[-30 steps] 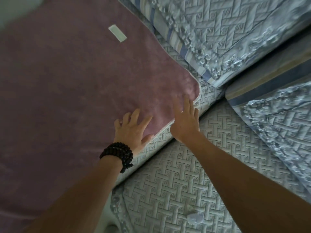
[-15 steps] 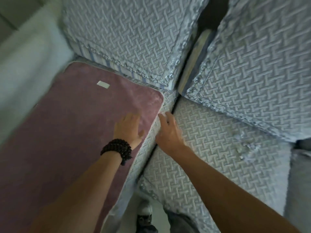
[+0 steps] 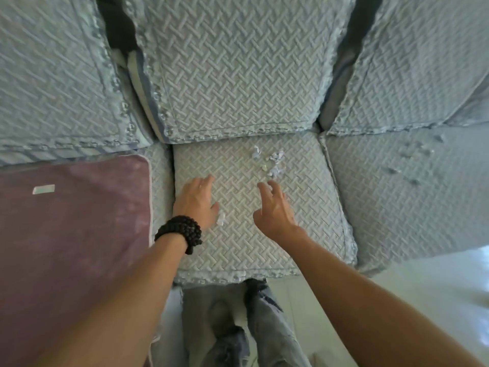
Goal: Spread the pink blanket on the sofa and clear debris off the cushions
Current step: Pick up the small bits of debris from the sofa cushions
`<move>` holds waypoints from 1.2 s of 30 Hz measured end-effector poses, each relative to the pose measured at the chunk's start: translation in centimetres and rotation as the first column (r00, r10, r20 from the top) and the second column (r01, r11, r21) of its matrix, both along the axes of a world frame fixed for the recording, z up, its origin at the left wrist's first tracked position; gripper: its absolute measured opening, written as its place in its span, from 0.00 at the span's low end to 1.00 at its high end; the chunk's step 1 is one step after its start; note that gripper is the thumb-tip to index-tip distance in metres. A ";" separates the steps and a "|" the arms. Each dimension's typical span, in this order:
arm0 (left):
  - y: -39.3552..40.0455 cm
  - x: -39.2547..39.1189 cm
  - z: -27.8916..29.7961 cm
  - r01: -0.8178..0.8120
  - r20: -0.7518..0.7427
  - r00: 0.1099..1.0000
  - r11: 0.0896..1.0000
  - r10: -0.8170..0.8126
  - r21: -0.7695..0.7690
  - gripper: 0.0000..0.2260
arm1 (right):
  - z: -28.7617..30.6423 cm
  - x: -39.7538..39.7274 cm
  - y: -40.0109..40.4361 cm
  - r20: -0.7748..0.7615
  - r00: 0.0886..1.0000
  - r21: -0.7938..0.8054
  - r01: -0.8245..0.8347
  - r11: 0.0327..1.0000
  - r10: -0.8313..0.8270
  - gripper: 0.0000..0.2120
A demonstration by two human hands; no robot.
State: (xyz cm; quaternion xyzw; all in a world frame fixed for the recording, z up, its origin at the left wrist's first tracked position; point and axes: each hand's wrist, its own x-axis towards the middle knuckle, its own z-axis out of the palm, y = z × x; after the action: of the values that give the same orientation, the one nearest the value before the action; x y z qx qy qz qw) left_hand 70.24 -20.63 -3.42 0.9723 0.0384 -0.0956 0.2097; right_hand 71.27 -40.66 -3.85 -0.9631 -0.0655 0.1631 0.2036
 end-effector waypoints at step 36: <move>-13.4 28.1 -32.3 0.386 0.010 0.916 0.885 -0.402 0.262 0.23 | -34.1 26.7 -12.3 0.325 0.869 -0.095 -0.364 0.927 0.374 0.16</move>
State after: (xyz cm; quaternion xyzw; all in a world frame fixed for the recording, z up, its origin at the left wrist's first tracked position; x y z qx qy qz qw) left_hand 98.35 -33.99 -35.71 0.9811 -0.1545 -0.0994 0.0602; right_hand 97.96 -52.94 -37.94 -0.9494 -0.2795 0.0325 0.1399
